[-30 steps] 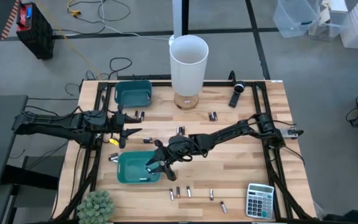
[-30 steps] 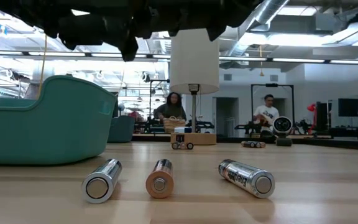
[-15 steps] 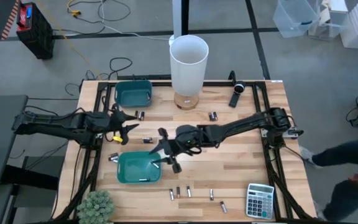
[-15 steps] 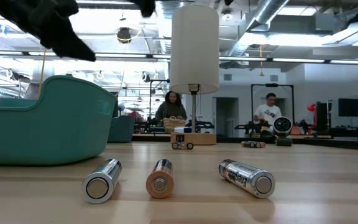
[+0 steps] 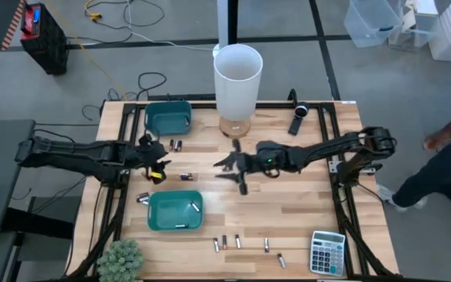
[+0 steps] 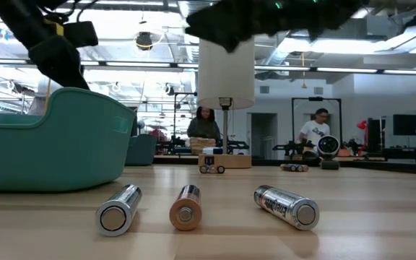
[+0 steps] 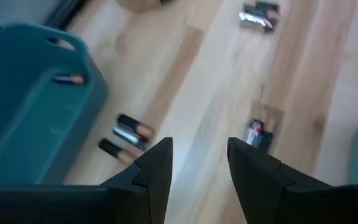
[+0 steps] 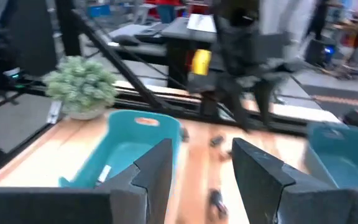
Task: Sort batteries
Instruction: Put the black battery into the blue bin
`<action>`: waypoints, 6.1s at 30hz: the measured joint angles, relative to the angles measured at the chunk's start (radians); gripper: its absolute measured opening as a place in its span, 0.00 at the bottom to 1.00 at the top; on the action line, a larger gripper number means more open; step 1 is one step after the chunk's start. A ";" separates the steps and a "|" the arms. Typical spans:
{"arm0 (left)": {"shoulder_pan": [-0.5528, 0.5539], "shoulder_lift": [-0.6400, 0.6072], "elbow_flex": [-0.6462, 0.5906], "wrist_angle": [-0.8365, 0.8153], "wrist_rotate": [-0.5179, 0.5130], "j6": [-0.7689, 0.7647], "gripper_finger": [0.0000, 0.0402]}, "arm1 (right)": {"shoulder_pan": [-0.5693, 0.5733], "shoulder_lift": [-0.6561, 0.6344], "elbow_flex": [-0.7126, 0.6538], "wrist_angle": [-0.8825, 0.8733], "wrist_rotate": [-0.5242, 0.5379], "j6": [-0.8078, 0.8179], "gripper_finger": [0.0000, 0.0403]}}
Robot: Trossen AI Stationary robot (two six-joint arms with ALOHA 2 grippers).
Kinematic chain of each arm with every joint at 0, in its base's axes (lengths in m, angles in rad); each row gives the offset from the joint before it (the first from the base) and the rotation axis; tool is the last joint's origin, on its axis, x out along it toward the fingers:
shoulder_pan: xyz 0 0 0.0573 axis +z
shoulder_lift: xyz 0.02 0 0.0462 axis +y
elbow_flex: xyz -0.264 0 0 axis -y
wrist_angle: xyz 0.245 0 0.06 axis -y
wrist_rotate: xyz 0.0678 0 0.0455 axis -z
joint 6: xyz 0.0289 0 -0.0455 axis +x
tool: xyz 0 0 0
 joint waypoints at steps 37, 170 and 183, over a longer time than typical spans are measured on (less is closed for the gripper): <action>0.247 0.688 0.150 -0.411 0.260 0.071 0.37 | -0.235 -0.096 -0.226 0.107 -0.033 -0.083 0.45; 0.761 0.467 0.209 0.127 0.247 0.112 0.10 | -0.248 -0.100 -0.225 0.075 -0.073 -0.084 0.42; 0.767 0.466 0.209 0.220 0.245 0.128 0.10 | -0.250 -0.100 -0.225 0.084 -0.073 -0.075 0.42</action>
